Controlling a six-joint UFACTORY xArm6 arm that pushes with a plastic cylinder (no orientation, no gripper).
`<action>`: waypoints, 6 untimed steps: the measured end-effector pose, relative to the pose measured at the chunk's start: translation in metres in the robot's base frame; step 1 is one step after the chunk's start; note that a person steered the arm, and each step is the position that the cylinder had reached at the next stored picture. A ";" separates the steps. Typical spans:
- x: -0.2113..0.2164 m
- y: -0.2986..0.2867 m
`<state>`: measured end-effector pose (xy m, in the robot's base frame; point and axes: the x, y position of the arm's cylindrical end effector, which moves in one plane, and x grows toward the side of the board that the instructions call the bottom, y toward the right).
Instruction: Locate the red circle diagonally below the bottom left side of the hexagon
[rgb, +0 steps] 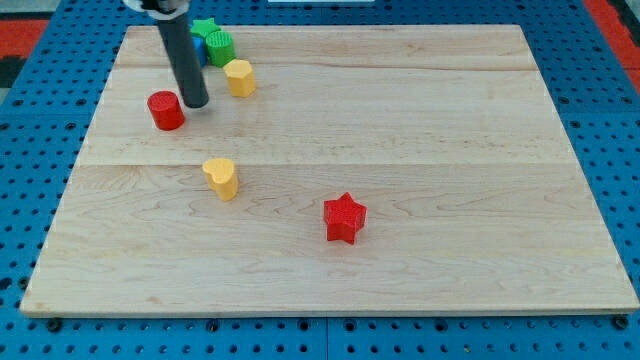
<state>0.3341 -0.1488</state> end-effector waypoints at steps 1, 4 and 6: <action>-0.035 -0.014; -0.015 -0.103; 0.046 -0.086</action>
